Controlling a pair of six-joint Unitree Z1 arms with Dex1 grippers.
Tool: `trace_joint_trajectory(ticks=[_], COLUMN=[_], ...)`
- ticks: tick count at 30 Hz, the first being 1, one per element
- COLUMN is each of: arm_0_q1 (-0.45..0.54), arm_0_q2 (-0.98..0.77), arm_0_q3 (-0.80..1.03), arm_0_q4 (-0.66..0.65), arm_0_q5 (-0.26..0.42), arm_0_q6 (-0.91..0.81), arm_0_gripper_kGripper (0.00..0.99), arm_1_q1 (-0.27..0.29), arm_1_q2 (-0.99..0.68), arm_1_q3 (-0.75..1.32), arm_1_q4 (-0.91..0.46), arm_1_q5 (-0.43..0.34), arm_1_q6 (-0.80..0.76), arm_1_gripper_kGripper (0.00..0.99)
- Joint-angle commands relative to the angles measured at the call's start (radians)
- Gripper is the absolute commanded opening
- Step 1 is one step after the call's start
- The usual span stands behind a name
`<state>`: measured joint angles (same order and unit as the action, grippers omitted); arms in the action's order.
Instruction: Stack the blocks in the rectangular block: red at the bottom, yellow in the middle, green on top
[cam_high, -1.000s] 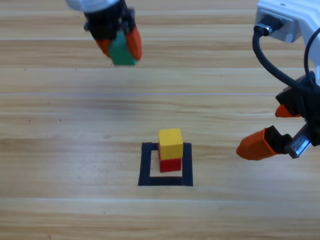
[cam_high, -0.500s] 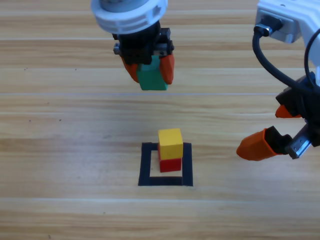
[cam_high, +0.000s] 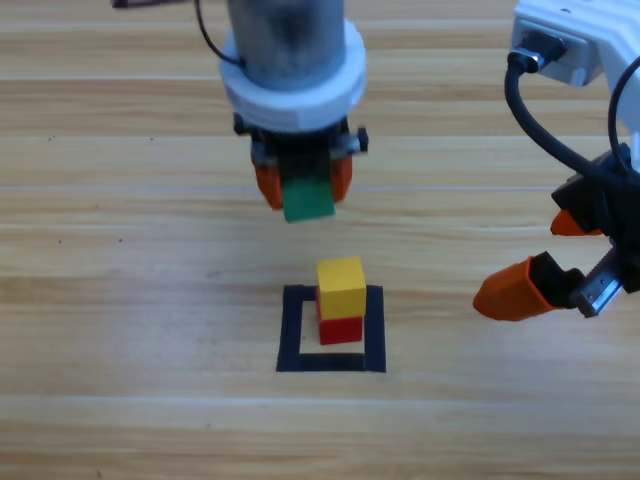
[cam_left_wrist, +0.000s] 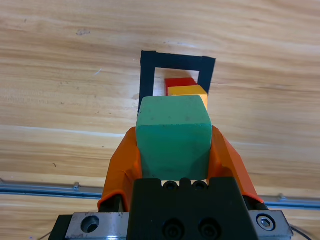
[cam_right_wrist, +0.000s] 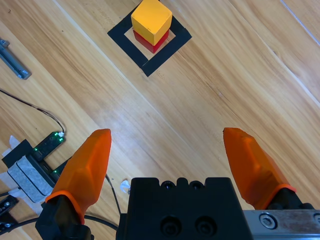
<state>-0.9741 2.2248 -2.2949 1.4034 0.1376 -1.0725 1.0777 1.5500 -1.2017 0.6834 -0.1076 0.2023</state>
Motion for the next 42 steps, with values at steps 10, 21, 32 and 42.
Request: trace_joint_trajectory(ticks=[10, 21, 32, 42], arm_0_q1=[-0.02, -0.057, -0.072, -0.064], arm_0_q2=[0.108, 0.157, 0.157, 0.153], arm_0_q3=[0.0, -0.018, -0.046, -0.037], arm_0_q4=[0.006, 0.008, 0.009, 0.011], arm_0_q5=[-0.032, -0.059, -0.05, -0.032], arm_0_q6=[0.103, 0.18, 0.069, -0.029], arm_0_gripper_kGripper=[0.0, 0.0, 0.0, 0.0], arm_1_q1=[-0.025, -0.025, -0.025, -0.025], arm_1_q2=[-0.034, -0.034, -0.034, -0.034], arm_1_q3=[0.033, 0.034, 0.034, 0.036], arm_1_q4=[-0.015, -0.016, -0.016, -0.015], arm_1_q5=[0.011, 0.012, 0.012, 0.014], arm_1_q6=[0.002, -0.001, -0.003, -0.012], arm_1_gripper_kGripper=[0.99, 0.99, 0.99, 0.99])
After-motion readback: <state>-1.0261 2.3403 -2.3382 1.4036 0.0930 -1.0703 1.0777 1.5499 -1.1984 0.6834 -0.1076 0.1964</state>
